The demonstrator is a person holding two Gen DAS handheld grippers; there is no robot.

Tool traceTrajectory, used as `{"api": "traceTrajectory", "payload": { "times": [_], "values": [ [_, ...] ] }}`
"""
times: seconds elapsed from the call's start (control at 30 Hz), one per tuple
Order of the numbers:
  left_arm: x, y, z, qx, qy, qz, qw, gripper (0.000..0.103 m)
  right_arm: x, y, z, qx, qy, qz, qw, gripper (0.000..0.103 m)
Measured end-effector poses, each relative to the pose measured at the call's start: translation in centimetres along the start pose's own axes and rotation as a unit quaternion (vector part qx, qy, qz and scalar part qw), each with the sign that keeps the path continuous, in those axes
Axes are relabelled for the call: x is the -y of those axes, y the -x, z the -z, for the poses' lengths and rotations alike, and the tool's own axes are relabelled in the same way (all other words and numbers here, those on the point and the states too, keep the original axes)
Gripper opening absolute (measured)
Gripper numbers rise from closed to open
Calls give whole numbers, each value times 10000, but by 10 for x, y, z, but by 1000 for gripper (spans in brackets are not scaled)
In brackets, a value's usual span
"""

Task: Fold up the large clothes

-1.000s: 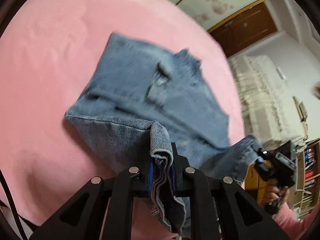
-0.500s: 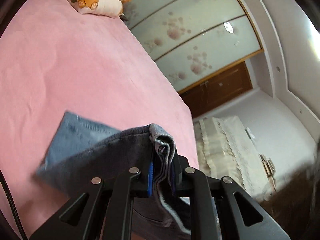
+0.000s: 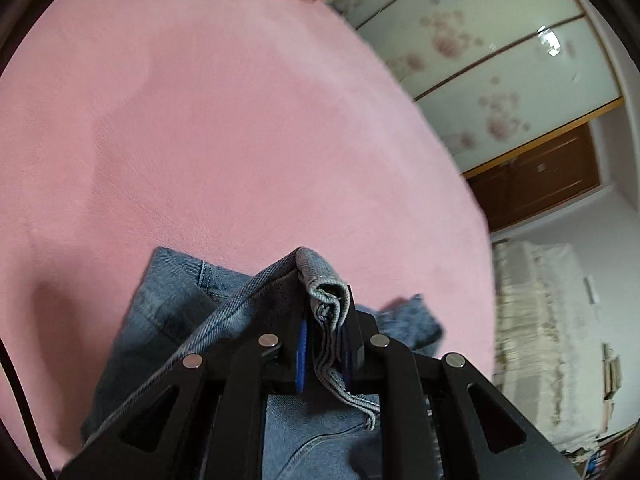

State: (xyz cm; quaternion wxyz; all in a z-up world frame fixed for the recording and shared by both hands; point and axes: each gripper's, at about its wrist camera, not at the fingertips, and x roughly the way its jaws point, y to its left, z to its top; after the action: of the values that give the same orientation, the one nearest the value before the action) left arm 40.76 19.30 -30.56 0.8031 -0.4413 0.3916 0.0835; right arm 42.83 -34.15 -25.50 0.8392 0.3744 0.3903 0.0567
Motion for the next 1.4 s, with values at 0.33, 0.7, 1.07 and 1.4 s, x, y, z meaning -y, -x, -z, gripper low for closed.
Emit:
{"api": "traceTrajectory", "payload": {
  "times": [0.33,0.7,1.07,1.4],
  "values": [
    [-7,-80,-12,-802,250,-1009,9913,24,20,-39,0,173,-86,1010,9947,13],
    [77,-21,0,185,-1250,-1251,9841,74,5,-12,-2,-57,649,1239,9902,40],
    [102,-4,73,-559,-2210,-1075,9677,74,1,-55,55,-1342,2549,2154,9331,49],
    [121,-29,142,-1366,-2465,-706,9569,74,7,-55,57,-1352,2978,1908,9255,1]
  ]
}}
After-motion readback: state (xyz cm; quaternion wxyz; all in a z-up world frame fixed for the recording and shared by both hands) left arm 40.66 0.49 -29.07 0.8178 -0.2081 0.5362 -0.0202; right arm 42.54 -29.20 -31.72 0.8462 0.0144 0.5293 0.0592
